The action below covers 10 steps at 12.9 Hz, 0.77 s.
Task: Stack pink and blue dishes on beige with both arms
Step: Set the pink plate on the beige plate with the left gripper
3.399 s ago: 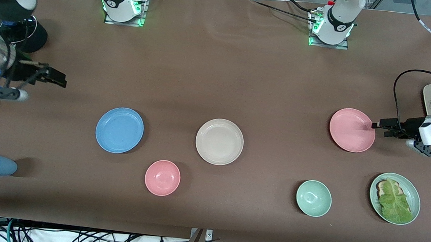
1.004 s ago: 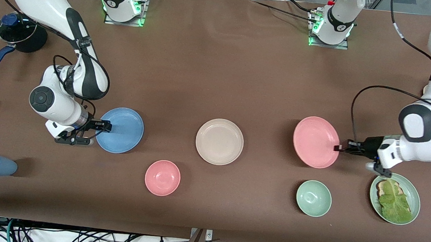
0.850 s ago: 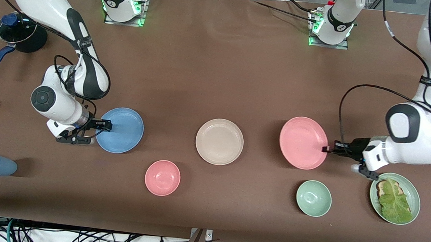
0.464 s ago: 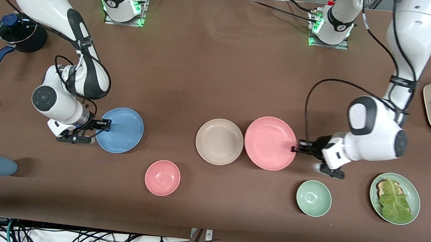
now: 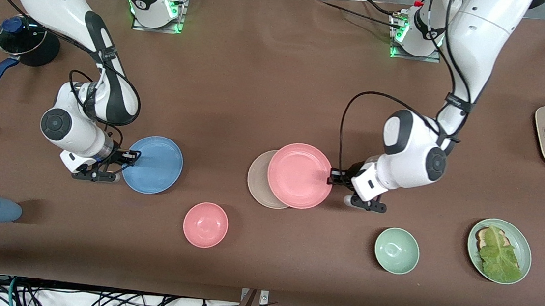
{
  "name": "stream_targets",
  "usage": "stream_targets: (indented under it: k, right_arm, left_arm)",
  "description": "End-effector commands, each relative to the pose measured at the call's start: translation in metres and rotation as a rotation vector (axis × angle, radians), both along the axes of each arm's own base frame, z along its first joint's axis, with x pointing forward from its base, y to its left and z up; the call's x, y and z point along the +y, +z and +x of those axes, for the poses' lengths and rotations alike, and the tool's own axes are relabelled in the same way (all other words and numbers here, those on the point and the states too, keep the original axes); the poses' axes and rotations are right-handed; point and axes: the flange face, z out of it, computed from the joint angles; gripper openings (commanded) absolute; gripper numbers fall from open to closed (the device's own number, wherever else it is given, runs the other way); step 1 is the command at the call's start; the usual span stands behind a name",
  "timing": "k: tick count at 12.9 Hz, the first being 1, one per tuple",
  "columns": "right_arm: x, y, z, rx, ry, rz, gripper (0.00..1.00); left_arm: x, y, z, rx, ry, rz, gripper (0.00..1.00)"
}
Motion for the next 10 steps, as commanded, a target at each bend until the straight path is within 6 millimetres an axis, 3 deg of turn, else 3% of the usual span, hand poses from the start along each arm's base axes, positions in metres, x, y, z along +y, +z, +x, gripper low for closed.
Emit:
stream_targets:
  k: [1,5,10]
  right_arm:
    - [-0.001,-0.005,-0.004,-0.007,0.002,0.013,0.36]
    - [-0.002,-0.01,-0.008,-0.018,0.008,0.014,0.33]
    - [-0.002,-0.01,-0.008,-0.018,0.008,0.014,0.0]
  left_arm:
    - [-0.02,-0.017,-0.007,0.003,-0.007,0.025,0.0]
    - [-0.045,-0.034,-0.017,-0.007,0.02,0.058,0.0]
    - [-0.048,-0.043,-0.02,-0.006,0.015,0.081,0.0]
